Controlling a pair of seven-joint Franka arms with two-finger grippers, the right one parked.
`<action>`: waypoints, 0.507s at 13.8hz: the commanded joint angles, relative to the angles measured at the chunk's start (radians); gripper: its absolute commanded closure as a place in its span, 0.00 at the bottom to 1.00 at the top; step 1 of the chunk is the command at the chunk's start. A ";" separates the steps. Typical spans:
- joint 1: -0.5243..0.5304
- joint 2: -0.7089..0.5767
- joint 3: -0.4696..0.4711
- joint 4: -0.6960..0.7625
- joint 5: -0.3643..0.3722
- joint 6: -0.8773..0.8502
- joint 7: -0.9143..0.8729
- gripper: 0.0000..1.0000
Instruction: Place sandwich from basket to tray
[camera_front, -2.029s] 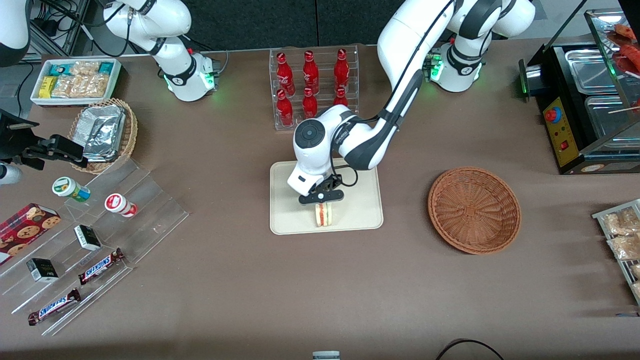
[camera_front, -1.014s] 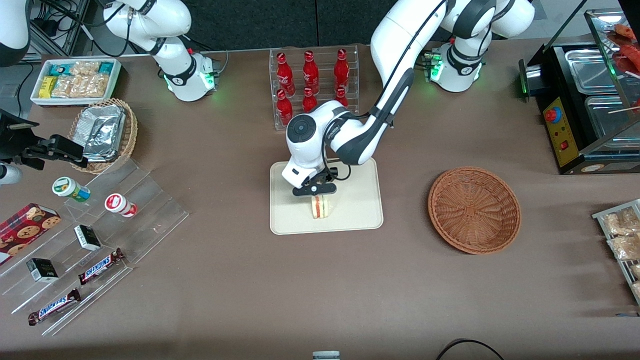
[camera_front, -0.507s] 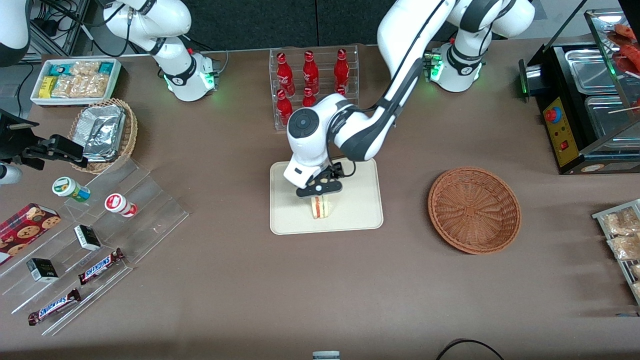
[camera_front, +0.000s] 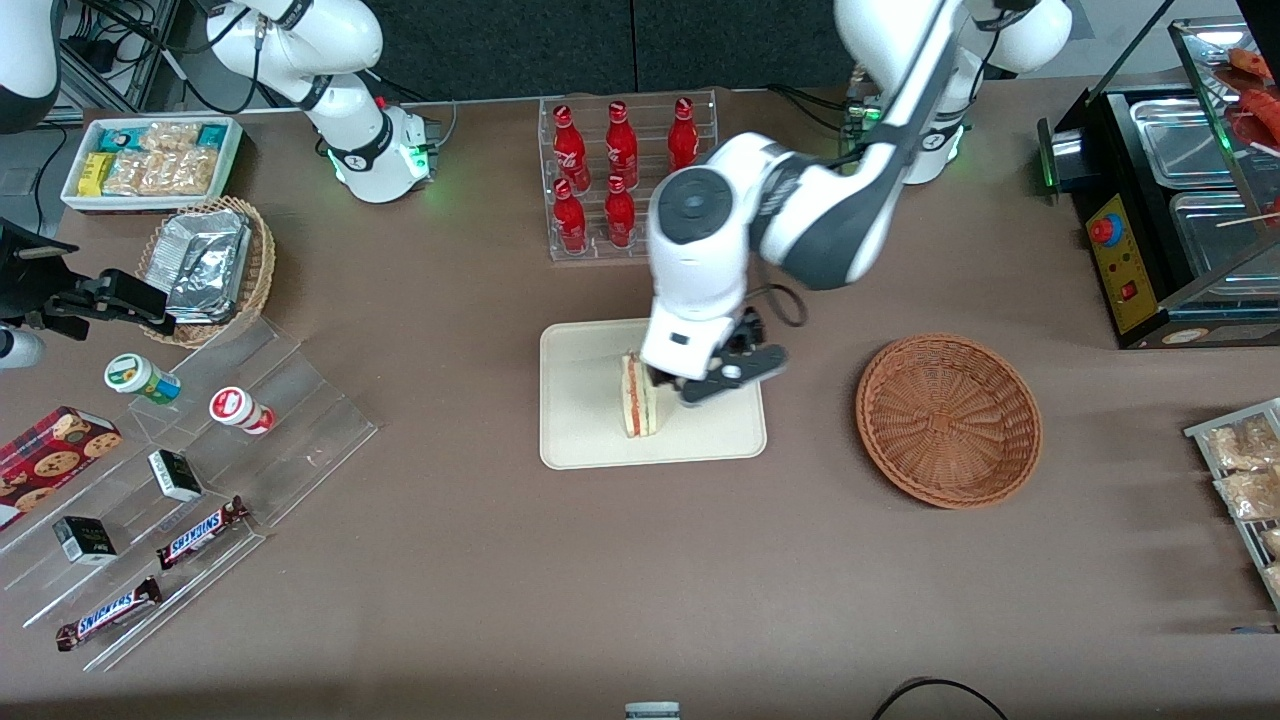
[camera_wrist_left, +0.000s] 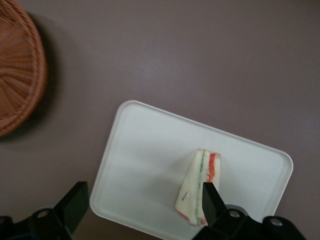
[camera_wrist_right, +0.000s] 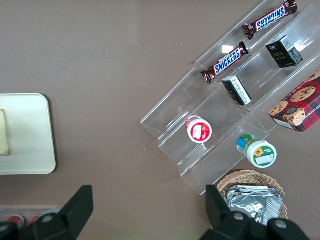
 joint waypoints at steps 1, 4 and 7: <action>0.059 -0.072 -0.006 -0.018 0.002 -0.076 0.092 0.00; 0.149 -0.155 -0.006 -0.020 -0.006 -0.168 0.232 0.00; 0.249 -0.218 -0.006 -0.023 -0.026 -0.261 0.419 0.00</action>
